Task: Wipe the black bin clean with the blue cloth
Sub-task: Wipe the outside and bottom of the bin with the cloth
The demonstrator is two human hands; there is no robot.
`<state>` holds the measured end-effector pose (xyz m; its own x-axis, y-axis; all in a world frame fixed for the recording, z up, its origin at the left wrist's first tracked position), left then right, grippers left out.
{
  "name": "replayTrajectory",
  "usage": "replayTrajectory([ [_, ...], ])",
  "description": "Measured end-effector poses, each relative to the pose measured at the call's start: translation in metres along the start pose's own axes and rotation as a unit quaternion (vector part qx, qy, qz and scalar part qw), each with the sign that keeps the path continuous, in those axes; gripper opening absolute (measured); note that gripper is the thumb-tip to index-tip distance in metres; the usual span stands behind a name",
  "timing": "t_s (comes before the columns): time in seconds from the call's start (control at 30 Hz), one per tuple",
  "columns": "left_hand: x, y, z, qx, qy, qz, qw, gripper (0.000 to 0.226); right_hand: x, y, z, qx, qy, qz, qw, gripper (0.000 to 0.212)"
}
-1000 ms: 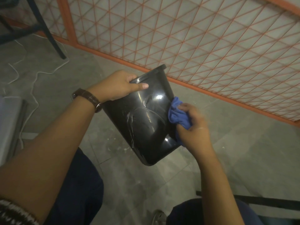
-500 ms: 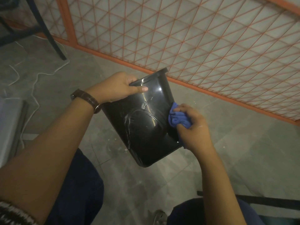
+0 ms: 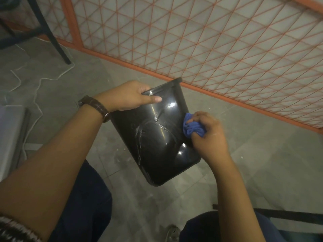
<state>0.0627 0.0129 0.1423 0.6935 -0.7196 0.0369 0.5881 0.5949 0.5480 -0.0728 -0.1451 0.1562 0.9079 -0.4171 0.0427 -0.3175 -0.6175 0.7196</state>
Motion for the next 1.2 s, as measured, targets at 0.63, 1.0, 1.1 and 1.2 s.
replayTrajectory([
  [0.63,0.002,-0.036,0.008,0.007,0.011,-0.064,0.998,0.047,-0.006,0.003,-0.029,-0.026,0.063,0.056,0.996,0.042],
  [1.0,0.001,-0.001,0.0,-0.034,0.025,0.051,0.998,0.049,-0.005,0.017,-0.012,-0.038,0.0,0.053,0.998,0.02],
  [1.1,-0.003,0.009,-0.004,-0.082,0.053,0.124,0.987,0.029,-0.01,0.024,-0.002,-0.08,-0.037,0.099,0.991,0.018],
  [1.2,-0.008,0.011,-0.003,-0.173,0.064,0.196,0.963,0.019,-0.013,0.036,0.01,0.034,-0.097,0.138,0.985,0.034],
])
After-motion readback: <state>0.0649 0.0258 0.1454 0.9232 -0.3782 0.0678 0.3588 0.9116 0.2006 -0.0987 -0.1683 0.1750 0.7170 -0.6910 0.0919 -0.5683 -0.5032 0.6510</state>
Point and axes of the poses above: each hand's wrist, its own x-axis towards the middle knuckle, its own y-axis out of the back of the hand, z = x × y, the point moved 10 cm from there along x, towards the middle knuckle, and after that the axes turned 10 degrees about -y, right-handed, at the moved point
